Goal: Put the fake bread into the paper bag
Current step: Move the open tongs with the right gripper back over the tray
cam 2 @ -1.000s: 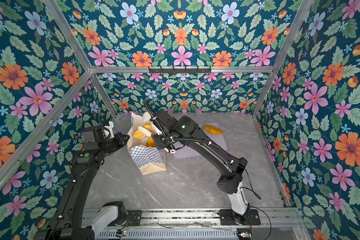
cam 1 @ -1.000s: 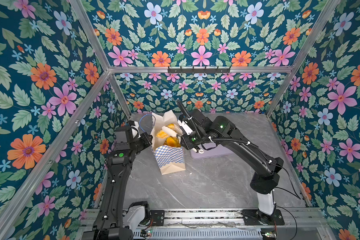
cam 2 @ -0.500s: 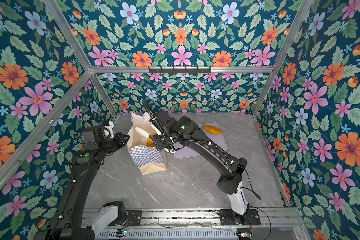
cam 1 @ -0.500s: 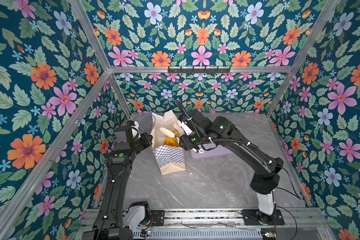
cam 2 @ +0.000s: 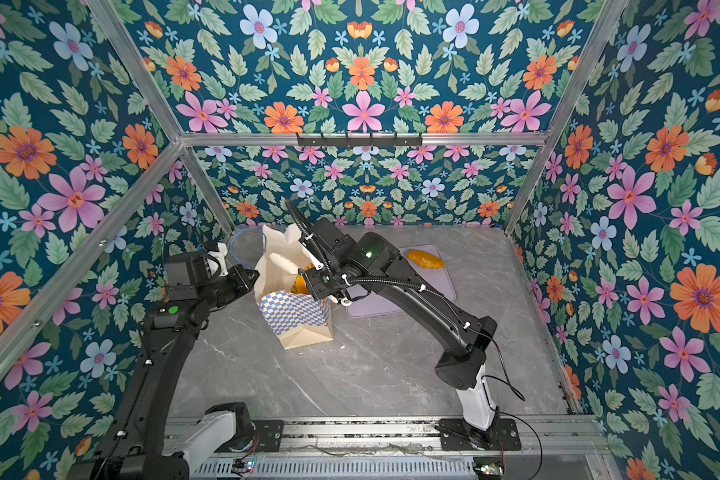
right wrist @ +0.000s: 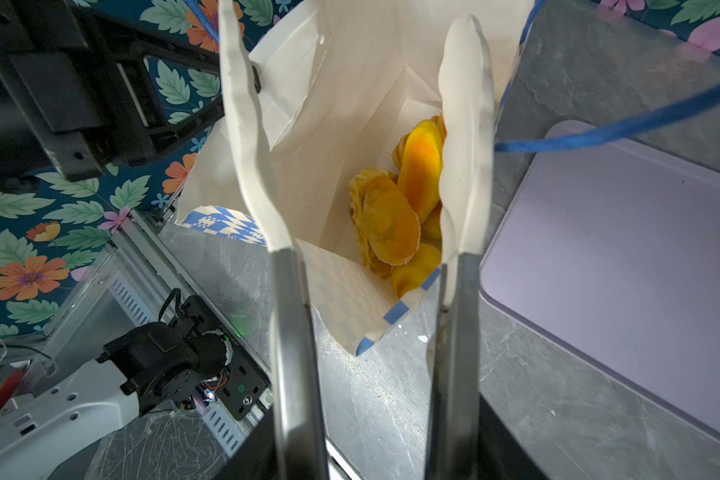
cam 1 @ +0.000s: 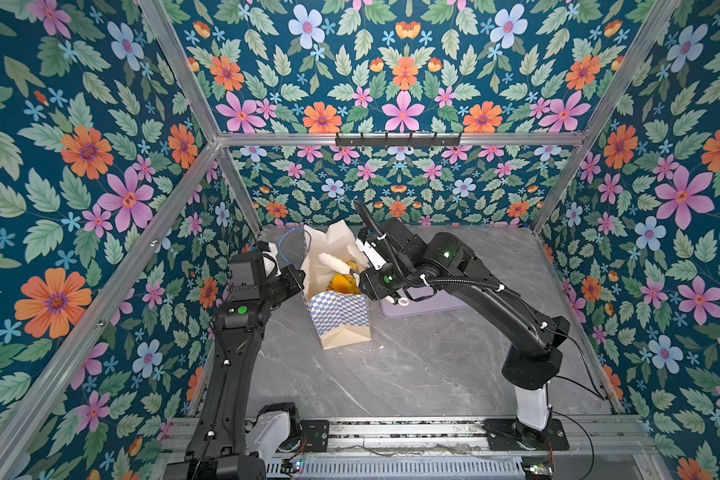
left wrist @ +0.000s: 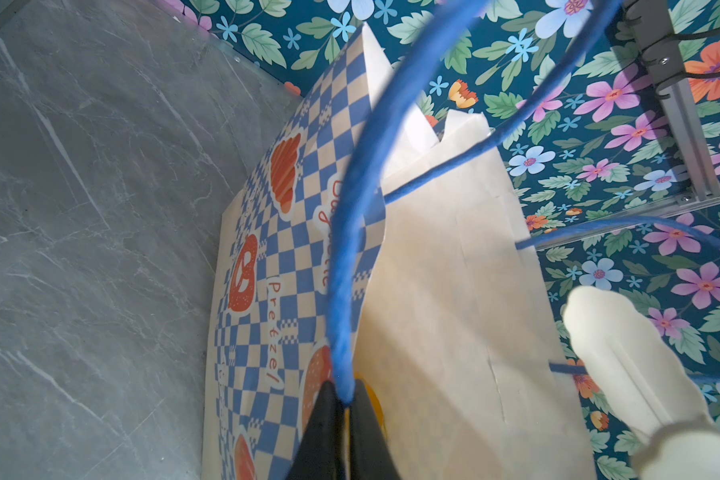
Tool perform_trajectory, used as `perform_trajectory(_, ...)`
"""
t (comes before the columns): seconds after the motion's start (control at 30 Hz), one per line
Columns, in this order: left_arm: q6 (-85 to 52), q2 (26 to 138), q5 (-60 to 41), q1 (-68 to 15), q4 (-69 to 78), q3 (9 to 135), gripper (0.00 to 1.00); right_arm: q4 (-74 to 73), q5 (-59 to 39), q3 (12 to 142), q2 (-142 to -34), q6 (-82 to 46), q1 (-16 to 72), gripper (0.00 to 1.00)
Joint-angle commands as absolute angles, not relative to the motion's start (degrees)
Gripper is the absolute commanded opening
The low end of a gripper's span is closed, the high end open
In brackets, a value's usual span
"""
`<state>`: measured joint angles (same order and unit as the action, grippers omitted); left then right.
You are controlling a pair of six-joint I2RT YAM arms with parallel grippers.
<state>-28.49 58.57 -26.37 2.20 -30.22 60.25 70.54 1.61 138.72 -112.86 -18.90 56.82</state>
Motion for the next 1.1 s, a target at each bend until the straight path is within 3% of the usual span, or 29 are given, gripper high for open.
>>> perform_trajectory(0.0, -28.3, 58.4, -25.9, 2.2, -30.7, 60.4, 0.11, 69.5, 2.1, 139.4, -112.1, -18.3, 56.8, 0.54)
perform_trajectory(0.6, -28.3, 58.3, -26.0, 2.2, -30.8, 60.4, 0.11, 65.6, 8.0, 138.1, -106.3, -16.7, 56.9, 0.50)
perform_trajectory(0.87, -28.3, 58.5, -26.1, 2.2, -30.7, 60.7, 0.11, 60.9, 15.5, 128.9, -97.7, -15.5, 55.7, 0.52)
perform_trajectory(1.07, -28.2, 58.8, -26.2, 2.2, -30.7, 61.1, 0.11, 57.5, 14.2, 119.2, -89.0, -17.5, 50.1, 0.52)
